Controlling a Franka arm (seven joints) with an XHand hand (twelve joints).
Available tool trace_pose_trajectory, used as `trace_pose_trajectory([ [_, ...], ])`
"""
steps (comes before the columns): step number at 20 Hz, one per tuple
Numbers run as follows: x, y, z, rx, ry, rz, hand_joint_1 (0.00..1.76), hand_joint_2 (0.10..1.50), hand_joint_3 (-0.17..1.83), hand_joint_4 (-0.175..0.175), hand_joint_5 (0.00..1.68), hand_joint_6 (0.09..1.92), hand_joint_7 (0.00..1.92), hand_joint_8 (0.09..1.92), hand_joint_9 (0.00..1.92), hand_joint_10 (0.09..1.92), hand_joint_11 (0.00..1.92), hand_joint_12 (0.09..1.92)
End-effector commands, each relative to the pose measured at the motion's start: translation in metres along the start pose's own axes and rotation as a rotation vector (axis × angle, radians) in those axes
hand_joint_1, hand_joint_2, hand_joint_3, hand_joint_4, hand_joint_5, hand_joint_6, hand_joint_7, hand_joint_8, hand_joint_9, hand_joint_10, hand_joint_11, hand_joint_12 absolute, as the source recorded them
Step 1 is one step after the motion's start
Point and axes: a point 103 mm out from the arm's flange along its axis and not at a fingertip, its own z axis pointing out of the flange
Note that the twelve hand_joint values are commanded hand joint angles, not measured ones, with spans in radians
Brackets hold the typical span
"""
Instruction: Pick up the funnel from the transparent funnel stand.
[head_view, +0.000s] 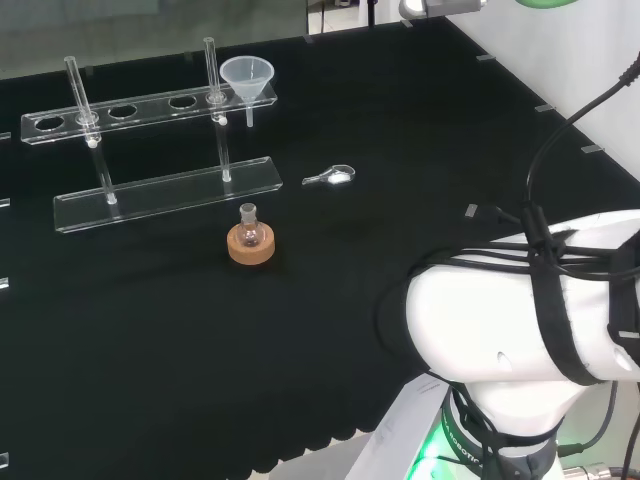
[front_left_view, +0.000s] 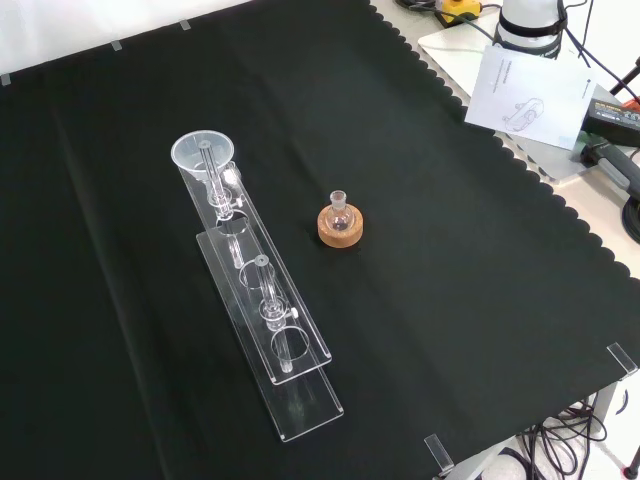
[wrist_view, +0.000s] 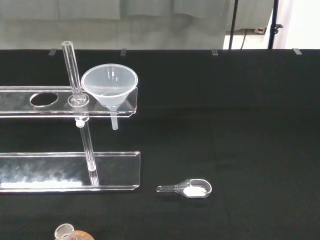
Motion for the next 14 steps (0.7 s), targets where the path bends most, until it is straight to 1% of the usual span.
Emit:
trace_pose_trajectory([
  [1,0.001,0.000,0.000,-0.007,-0.009,-0.003,0.00,1.03,0.61,0.059,0.06,0.15,0.00,0.49,0.14,0.60,0.02,1.28],
  [2,0.005,0.001,0.000,-0.007,-0.012,-0.004,0.00,1.06,0.56,0.059,0.08,0.10,0.00,0.49,0.14,0.60,0.01,1.31],
  [3,0.010,0.001,0.000,-0.007,-0.015,-0.002,0.00,1.08,0.52,0.059,0.09,0.09,0.00,0.48,0.14,0.59,0.00,1.32],
  [5,0.021,0.000,-0.001,-0.010,-0.016,-0.009,0.00,1.10,0.49,0.059,0.10,0.09,0.00,0.48,0.15,0.59,0.00,1.33],
  [7,0.026,0.001,-0.001,-0.009,-0.022,-0.003,0.00,1.10,0.48,0.059,0.11,0.09,0.00,0.48,0.15,0.59,0.00,1.34],
  [14,0.025,0.015,0.010,0.013,-0.039,0.058,0.00,1.10,0.48,0.058,0.12,0.09,0.00,0.48,0.15,0.59,0.00,1.34],
])
